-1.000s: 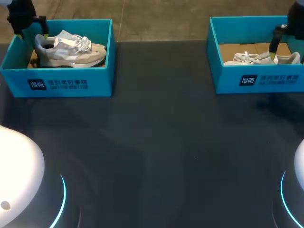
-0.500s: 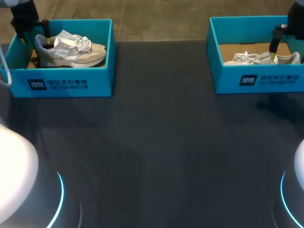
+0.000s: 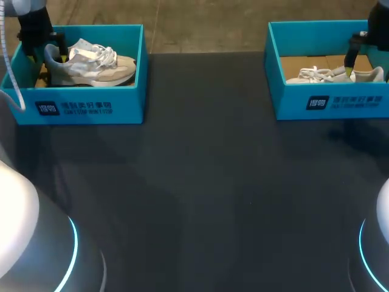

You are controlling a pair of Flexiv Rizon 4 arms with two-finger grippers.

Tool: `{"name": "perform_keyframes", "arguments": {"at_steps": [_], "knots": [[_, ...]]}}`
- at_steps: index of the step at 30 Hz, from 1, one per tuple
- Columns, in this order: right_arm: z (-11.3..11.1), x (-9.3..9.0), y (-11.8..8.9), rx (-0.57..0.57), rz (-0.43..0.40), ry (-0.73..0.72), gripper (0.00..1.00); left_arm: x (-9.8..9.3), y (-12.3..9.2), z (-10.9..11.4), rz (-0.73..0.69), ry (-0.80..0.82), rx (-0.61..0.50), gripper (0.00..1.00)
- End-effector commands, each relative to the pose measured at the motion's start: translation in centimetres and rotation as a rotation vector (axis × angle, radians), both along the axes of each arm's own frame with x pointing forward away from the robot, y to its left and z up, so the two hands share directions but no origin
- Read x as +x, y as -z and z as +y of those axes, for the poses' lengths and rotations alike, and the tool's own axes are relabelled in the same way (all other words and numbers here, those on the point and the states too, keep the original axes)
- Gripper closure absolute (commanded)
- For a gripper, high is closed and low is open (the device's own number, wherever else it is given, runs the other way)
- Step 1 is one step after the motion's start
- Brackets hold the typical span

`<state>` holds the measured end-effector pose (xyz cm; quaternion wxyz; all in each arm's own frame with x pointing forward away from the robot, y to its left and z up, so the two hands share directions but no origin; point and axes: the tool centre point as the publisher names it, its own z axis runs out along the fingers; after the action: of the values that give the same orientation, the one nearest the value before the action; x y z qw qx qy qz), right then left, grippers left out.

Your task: Take the shoe out of the shoebox, open the shoe tongue, remove and reinsert the insole, then place the shoe into the shoebox

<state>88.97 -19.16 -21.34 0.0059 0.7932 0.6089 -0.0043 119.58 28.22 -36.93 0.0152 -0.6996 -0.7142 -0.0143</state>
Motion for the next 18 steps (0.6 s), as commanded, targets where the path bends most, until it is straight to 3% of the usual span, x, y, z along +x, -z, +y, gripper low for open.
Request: {"name": "perform_keyframes", "arguments": {"at_steps": [1,11,13,18], "knots": [[0.0,0.0,0.0,0.0,0.001,0.0,0.0,0.5,1.0,0.0,0.006,0.002,0.0,0.02],[0.0,0.0,0.0,0.0,0.001,0.0,0.0,0.6,2.1,0.1,0.037,0.002,0.0,0.16],[0.0,0.0,0.0,0.0,0.001,0.0,0.0,0.6,2.3,0.2,0.042,0.001,0.001,0.38],[0.0,0.0,0.0,0.0,0.001,0.0,0.0,0.5,2.6,0.3,0.057,0.005,0.002,0.58]]}}
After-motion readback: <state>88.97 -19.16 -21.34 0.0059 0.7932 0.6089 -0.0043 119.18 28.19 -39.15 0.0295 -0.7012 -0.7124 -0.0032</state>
